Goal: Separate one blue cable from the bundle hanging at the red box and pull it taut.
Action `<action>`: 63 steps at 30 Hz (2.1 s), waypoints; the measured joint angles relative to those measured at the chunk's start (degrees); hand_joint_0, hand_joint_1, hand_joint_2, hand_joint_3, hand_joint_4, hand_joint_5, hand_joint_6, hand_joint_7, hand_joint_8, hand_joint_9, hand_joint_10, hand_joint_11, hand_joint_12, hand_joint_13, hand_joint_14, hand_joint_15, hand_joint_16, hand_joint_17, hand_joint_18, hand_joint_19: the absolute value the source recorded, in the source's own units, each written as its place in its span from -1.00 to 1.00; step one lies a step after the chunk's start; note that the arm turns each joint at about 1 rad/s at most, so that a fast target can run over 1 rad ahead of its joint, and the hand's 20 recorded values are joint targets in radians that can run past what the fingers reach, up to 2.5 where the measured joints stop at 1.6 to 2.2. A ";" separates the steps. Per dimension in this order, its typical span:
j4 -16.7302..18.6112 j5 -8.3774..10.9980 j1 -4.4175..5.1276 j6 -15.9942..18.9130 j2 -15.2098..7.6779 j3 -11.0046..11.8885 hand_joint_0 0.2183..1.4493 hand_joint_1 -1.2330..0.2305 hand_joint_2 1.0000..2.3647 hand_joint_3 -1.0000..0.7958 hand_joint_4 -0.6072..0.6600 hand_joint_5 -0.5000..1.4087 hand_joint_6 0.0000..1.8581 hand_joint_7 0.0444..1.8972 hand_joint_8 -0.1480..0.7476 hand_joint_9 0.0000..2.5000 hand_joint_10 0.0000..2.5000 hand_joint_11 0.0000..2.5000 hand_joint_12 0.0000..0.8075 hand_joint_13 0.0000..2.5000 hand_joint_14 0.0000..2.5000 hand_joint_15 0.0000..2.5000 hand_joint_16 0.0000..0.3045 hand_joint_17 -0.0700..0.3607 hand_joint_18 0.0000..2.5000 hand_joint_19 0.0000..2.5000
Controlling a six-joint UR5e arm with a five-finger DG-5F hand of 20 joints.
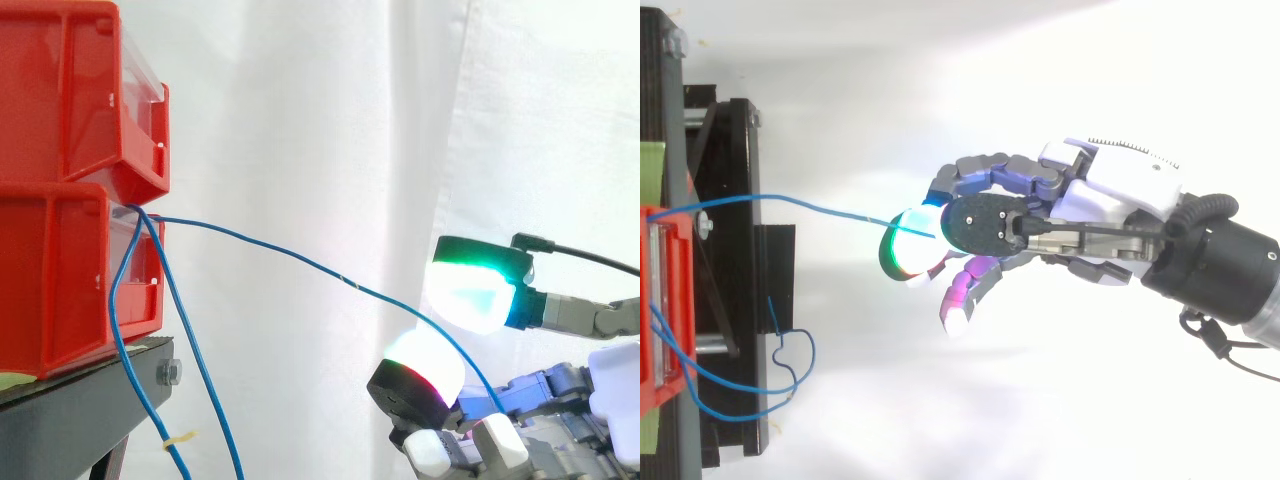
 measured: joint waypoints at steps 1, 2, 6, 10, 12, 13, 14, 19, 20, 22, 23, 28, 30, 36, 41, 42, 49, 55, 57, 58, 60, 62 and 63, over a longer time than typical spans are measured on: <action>0.08 0.00 0.00 -0.22 0.01 0.00 -0.47 -0.07 -1.00 -0.44 0.32 -0.66 -0.29 0.15 0.16 -0.33 -0.99 -0.53 0.14 -0.10 -0.98 -0.53 -0.65 -0.11 -0.25 -0.53; 0.18 0.00 0.01 -0.45 0.02 0.00 -0.48 -0.09 -1.00 -0.44 0.32 -0.66 -0.29 0.15 0.17 -0.33 -0.99 -0.53 0.14 -0.10 -0.98 -0.54 -0.64 -0.11 -0.24 -0.53; 0.61 0.00 0.01 -1.10 0.01 0.00 -0.43 -0.24 -1.00 -0.44 0.29 -0.68 -0.18 0.06 0.15 -0.31 -0.99 -0.52 0.10 -0.09 -0.99 -0.52 -0.66 -0.13 -0.25 -0.53; 0.83 0.00 0.03 -1.25 0.01 0.00 -0.32 -0.31 -0.99 -0.35 0.24 -0.69 -0.10 0.04 0.14 -0.30 -0.99 -0.50 0.09 -0.07 -0.98 -0.51 -0.67 -0.15 -0.24 -0.53; 0.87 0.00 0.03 -1.27 -0.01 0.00 -0.30 -0.32 -0.98 -0.29 0.21 -0.69 -0.09 0.06 0.13 -0.29 -0.99 -0.50 0.08 -0.06 -0.98 -0.51 -0.67 -0.15 -0.23 -0.53; 0.87 0.00 0.03 -1.27 0.00 0.00 -0.29 -0.32 -0.98 -0.25 0.19 -0.69 -0.07 0.05 0.13 -0.28 -0.99 -0.48 0.09 -0.06 -0.98 -0.50 -0.67 -0.16 -0.23 -0.53; 0.88 0.00 0.03 -1.27 0.01 0.00 -0.29 -0.32 -0.97 -0.20 0.18 -0.69 -0.07 0.07 0.13 -0.28 -0.99 -0.49 0.09 -0.06 -0.98 -0.50 -0.68 -0.16 -0.23 -0.53; 0.89 0.00 0.08 -1.28 0.00 0.00 -0.32 -0.32 -0.97 -0.01 0.06 -0.68 -0.05 0.18 0.14 -0.27 -0.99 -0.48 0.09 -0.06 -0.98 -0.50 -0.68 -0.16 -0.23 -0.52; 0.89 0.01 0.08 -1.28 0.00 0.00 -0.31 -0.32 -0.97 -0.02 0.09 -0.68 -0.05 0.18 0.14 -0.27 -0.99 -0.48 0.09 -0.06 -0.98 -0.50 -0.68 -0.16 -0.23 -0.52; 0.89 0.02 0.12 -1.28 0.00 0.00 -0.31 -0.31 -0.97 -0.11 0.17 -0.68 -0.05 0.16 0.14 -0.26 -0.99 -0.48 0.09 -0.07 -0.98 -0.50 -0.67 -0.15 -0.24 -0.52; 0.89 0.03 0.13 -1.28 -0.01 0.00 -0.34 -0.27 -0.98 -0.22 0.19 -0.68 -0.05 0.13 0.14 -0.26 -0.99 -0.48 0.09 -0.06 -0.98 -0.50 -0.67 -0.15 -0.24 -0.52; 0.89 0.08 0.16 -1.28 -0.01 0.00 -0.41 -0.15 -1.00 -0.44 0.22 -0.68 -0.07 0.12 0.16 -0.26 -0.99 -0.48 0.10 -0.06 -0.98 -0.49 -0.67 -0.14 -0.24 -0.51; 0.89 0.08 0.16 -1.28 0.01 0.00 -0.42 -0.11 -1.00 -0.44 0.22 -0.68 -0.08 0.12 0.16 -0.26 -0.99 -0.48 0.10 -0.06 -0.98 -0.49 -0.66 -0.14 -0.24 -0.51; 0.89 0.09 0.18 -1.28 0.02 0.00 -0.32 -0.18 -0.98 -0.19 0.17 -0.67 -0.06 0.22 0.16 -0.25 -0.99 -0.48 0.10 -0.05 -0.98 -0.49 -0.67 -0.15 -0.24 -0.50; 0.89 0.09 0.18 -1.28 0.03 0.00 -0.33 -0.28 -0.97 -0.01 0.05 -0.67 -0.04 0.24 0.17 -0.24 -0.99 -0.48 0.09 -0.04 -0.98 -0.48 -0.66 -0.14 -0.22 -0.51; 0.90 0.08 0.18 -1.28 0.03 0.00 -0.33 -0.28 -0.97 0.00 0.04 -0.67 -0.04 0.24 0.16 -0.24 -0.99 -0.47 0.10 -0.04 -0.98 -0.49 -0.66 -0.14 -0.22 -0.51; 0.97 0.01 0.19 -1.60 0.03 0.00 -0.33 -0.33 -0.97 -0.06 0.01 -0.66 -0.06 0.21 0.12 -0.22 -0.99 -0.47 0.08 -0.05 -0.98 -0.48 -0.67 -0.15 -0.23 -0.50; 1.19 0.01 0.22 -2.23 0.00 0.00 -0.39 -0.16 -0.99 -0.38 0.17 -0.65 -0.12 0.16 0.13 -0.22 -0.99 -0.48 0.09 -0.05 -0.98 -0.49 -0.67 -0.15 -0.24 -0.50; 1.22 0.02 0.23 -2.39 0.02 0.00 -0.40 -0.14 -1.00 -0.42 0.19 -0.65 -0.13 0.17 0.13 -0.22 -0.99 -0.47 0.09 -0.05 -0.98 -0.48 -0.67 -0.15 -0.24 -0.50; 1.23 0.01 0.23 -2.45 0.02 0.00 -0.40 -0.14 -1.00 -0.42 0.19 -0.65 -0.13 0.16 0.13 -0.22 -0.99 -0.48 0.09 -0.05 -0.98 -0.48 -0.67 -0.15 -0.24 -0.49; 1.24 0.01 0.24 -2.55 0.00 0.00 -0.40 -0.14 -1.00 -0.43 0.19 -0.65 -0.13 0.16 0.14 -0.22 -0.99 -0.47 0.09 -0.05 -0.98 -0.48 -0.67 -0.14 -0.24 -0.49; 1.24 0.00 0.25 -2.62 0.00 0.00 -0.40 -0.14 -1.00 -0.43 0.19 -0.65 -0.14 0.16 0.14 -0.22 -0.98 -0.48 0.10 -0.05 -0.98 -0.49 -0.67 -0.14 -0.24 -0.49; 1.24 0.00 0.25 -2.64 0.01 0.00 -0.40 -0.14 -1.00 -0.44 0.19 -0.65 -0.14 0.17 0.14 -0.22 -0.99 -0.48 0.09 -0.05 -0.98 -0.48 -0.66 -0.14 -0.24 -0.49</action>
